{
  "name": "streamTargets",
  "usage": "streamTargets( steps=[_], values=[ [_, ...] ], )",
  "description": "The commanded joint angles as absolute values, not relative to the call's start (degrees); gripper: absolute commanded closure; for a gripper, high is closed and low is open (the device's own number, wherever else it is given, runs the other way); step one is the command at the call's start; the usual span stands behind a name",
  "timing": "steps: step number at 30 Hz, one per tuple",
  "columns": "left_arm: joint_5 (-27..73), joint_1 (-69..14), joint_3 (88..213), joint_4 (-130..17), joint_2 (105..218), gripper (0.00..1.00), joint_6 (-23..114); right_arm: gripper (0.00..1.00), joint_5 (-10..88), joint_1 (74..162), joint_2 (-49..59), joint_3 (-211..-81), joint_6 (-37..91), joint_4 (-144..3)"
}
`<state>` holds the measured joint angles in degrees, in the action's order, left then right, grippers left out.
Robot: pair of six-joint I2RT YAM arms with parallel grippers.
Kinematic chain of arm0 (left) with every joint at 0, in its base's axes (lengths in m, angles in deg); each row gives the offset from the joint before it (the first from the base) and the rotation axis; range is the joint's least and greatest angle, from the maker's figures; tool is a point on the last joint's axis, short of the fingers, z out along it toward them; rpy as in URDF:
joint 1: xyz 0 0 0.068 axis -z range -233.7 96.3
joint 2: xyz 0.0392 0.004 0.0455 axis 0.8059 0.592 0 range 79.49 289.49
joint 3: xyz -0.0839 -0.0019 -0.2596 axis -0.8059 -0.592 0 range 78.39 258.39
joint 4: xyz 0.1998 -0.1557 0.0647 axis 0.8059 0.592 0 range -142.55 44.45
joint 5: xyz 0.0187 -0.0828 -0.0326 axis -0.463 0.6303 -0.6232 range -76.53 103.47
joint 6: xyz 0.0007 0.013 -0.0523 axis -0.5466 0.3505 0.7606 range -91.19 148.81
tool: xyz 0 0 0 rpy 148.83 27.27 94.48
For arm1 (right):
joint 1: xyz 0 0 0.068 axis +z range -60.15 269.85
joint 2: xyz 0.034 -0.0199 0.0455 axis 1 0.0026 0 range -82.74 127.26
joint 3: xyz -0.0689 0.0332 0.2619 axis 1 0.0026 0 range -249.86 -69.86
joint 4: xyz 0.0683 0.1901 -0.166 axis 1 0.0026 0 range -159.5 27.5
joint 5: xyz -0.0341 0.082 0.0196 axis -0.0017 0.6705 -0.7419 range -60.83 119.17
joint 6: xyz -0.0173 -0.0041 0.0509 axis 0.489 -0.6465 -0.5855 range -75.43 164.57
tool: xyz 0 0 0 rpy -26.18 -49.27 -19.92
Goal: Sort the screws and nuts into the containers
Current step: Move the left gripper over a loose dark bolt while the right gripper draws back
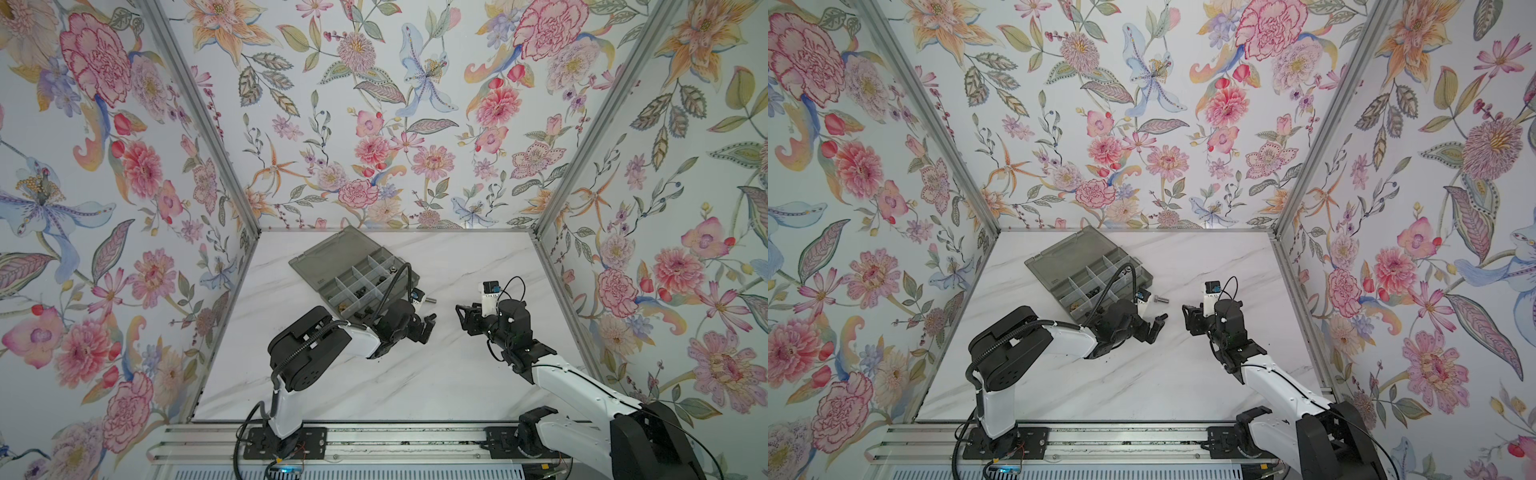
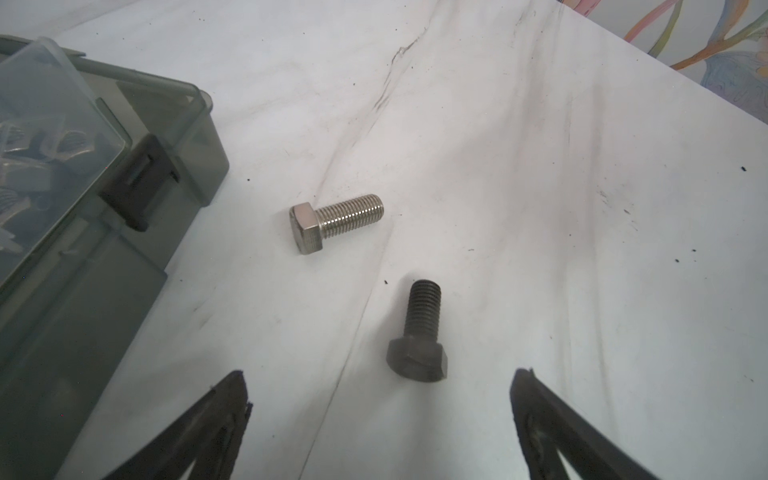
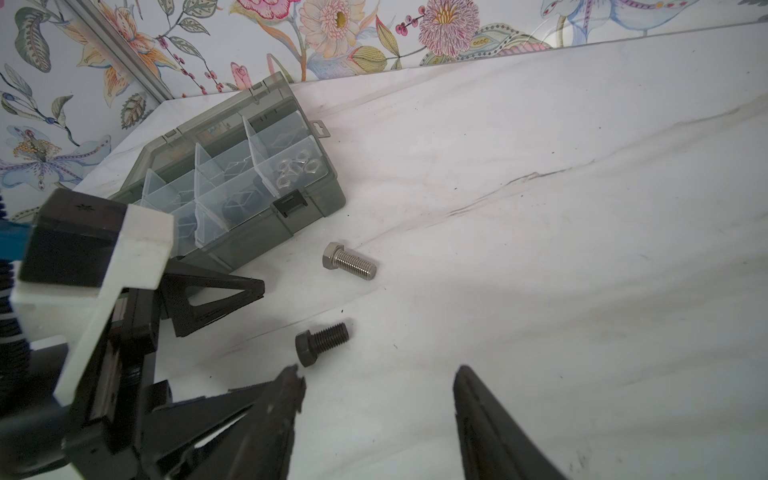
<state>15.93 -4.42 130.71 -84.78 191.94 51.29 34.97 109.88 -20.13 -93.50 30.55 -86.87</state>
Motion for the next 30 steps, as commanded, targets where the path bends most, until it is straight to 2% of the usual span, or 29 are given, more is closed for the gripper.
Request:
streamTargets(
  steps=[1,18,27,30],
  values=[
    [14.01,-3.43,132.93,-85.04,193.83,0.01,48.85,0.39,35.54,109.24,-21.16,-92.46,29.65,-87.69],
    [12.42,-2.47,135.91,-80.99,198.10,0.11,47.44,0.38,35.92,108.73,-21.62,-91.06,28.91,-88.84],
    [11.62,-2.44,136.97,-80.19,199.24,0.22,47.27,0.38,36.00,108.74,-21.51,-90.88,28.64,-89.18],
    [11.78,-2.44,136.91,-80.57,199.28,0.31,47.27,0.38,36.00,108.75,-21.30,-90.87,28.61,-89.17]
  ],
)
